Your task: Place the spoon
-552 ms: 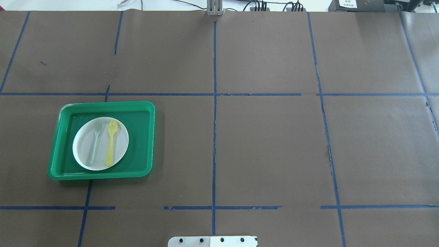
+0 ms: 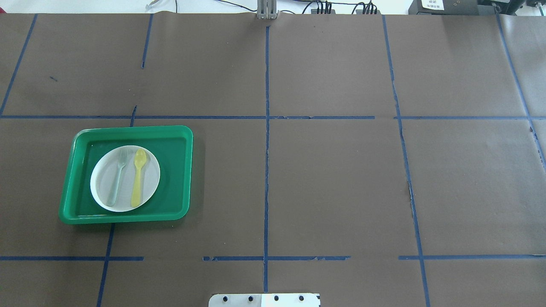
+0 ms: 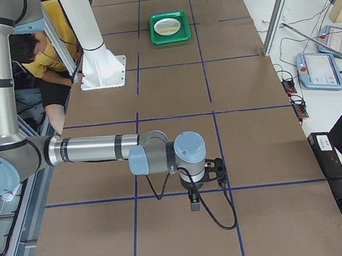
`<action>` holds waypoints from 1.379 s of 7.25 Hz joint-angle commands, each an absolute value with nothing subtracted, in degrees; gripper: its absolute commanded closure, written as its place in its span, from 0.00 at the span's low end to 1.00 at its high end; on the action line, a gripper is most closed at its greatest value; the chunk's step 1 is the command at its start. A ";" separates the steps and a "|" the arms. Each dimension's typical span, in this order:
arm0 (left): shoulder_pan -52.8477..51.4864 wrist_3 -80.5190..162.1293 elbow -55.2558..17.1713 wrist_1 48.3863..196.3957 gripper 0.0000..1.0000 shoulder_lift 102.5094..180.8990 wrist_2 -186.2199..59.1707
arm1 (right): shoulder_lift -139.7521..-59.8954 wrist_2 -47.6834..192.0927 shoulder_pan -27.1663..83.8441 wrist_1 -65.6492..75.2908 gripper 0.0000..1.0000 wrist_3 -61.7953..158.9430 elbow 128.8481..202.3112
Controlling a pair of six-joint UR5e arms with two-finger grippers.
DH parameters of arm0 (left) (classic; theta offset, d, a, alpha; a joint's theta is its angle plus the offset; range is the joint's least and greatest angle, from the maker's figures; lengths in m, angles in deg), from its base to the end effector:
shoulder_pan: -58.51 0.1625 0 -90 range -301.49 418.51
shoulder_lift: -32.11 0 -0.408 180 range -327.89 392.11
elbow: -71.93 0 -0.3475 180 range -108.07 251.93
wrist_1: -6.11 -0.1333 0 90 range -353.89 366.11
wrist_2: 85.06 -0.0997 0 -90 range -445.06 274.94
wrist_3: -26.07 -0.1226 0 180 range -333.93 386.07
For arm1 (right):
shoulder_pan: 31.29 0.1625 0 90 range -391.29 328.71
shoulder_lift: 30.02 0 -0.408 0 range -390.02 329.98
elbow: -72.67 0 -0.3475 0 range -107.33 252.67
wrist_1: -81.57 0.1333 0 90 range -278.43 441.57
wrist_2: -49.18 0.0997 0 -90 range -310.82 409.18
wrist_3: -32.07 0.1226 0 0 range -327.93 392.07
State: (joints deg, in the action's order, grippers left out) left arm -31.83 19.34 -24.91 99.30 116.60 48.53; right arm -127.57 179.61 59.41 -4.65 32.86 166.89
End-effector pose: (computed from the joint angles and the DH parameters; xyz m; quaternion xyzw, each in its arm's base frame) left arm -0.0512 -0.4143 0.6412 0.0594 0.3680 0.0663 0.9255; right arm 0.0586 -0.3930 0.6797 0.0034 -0.3455 0.0108 0.9383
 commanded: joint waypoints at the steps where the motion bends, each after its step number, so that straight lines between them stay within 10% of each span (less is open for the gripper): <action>1: -27.56 25.41 -32.01 99.98 0.00 117.01 48.54 | -127.57 179.61 59.41 -4.65 0.00 32.86 166.89; 4: -11.16 52.94 -40.12 110.72 0.00 117.45 47.84 | -127.57 179.61 59.41 -4.65 0.00 32.86 166.89; 10: 19.74 95.49 -30.73 125.82 0.05 130.63 25.36 | -127.57 179.61 59.41 -4.57 0.00 32.86 166.89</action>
